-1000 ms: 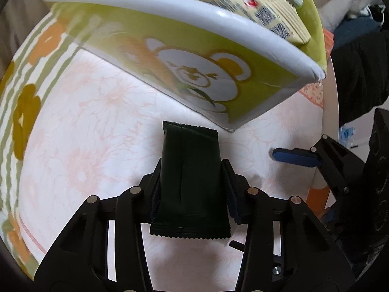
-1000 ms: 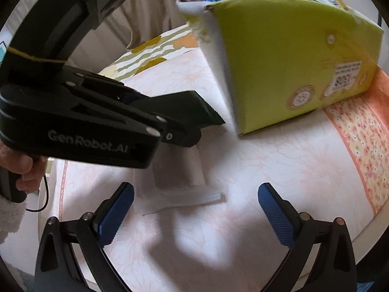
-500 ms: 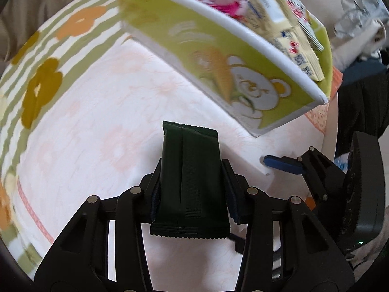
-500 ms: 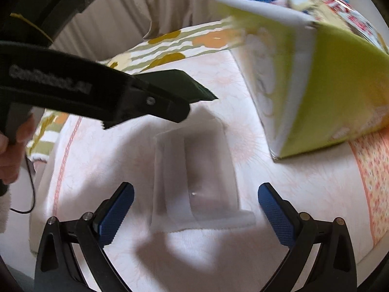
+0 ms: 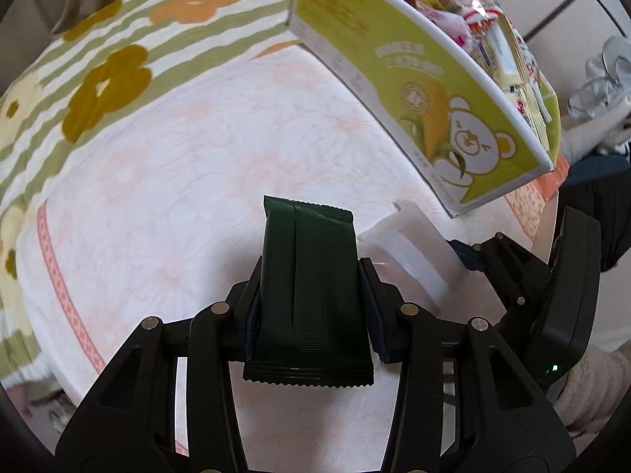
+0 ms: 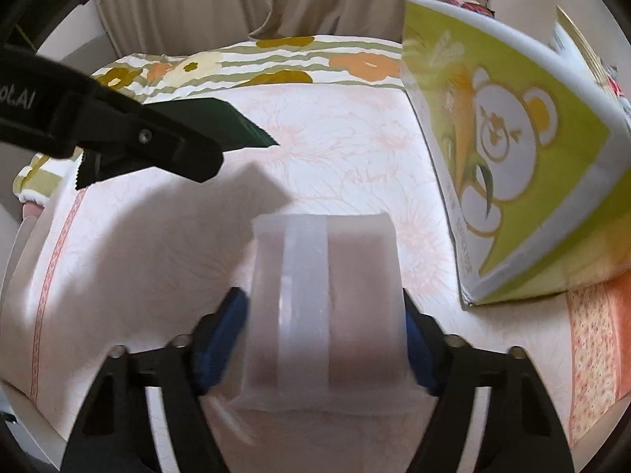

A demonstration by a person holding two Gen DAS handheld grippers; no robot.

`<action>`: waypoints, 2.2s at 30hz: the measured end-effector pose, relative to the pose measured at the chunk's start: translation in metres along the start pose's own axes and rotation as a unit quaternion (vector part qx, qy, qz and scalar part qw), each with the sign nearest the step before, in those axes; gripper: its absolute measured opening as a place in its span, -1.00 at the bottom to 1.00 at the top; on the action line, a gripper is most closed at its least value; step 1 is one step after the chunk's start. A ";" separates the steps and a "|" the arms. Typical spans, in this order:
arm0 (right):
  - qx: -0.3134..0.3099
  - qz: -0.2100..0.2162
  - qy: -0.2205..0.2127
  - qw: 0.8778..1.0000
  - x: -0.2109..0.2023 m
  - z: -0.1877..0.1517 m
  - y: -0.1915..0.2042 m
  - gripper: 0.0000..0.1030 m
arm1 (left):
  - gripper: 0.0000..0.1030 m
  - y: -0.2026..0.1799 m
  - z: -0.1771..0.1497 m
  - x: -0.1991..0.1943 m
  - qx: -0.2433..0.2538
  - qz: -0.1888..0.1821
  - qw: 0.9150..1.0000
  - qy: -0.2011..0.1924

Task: Organize snacks
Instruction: 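Grasp translucent white pouch with right tool while left tool lifts the green packet, then carry green packet and translucent pouch into the box and open both tools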

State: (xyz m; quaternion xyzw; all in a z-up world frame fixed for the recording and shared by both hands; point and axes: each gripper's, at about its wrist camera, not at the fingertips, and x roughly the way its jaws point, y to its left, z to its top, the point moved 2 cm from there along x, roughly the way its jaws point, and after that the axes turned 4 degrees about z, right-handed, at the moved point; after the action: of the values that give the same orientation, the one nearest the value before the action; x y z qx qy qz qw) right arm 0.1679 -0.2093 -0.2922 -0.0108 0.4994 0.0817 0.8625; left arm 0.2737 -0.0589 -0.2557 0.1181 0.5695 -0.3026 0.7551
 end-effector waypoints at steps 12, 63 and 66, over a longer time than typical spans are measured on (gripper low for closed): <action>0.009 0.015 -0.011 1.000 -0.037 0.024 0.013 0.14 | -0.24 0.026 -0.019 -0.048 -0.058 0.004 0.997 -0.042; 0.014 0.108 -0.093 0.990 -0.176 0.118 -0.266 0.14 | 1.00 -0.185 0.138 -0.068 -0.169 0.116 0.967 -0.149; 0.005 0.113 -0.094 0.989 -0.174 0.122 -0.259 0.14 | 1.00 -0.177 0.129 -0.076 -0.178 0.124 0.963 -0.160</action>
State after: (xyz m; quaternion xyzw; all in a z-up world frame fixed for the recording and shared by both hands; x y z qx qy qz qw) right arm 0.2277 -0.4755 -0.0975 0.0581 0.4148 0.1766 0.8907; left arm 0.2584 -0.2417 -0.1140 0.0014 0.4666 -0.1158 0.8769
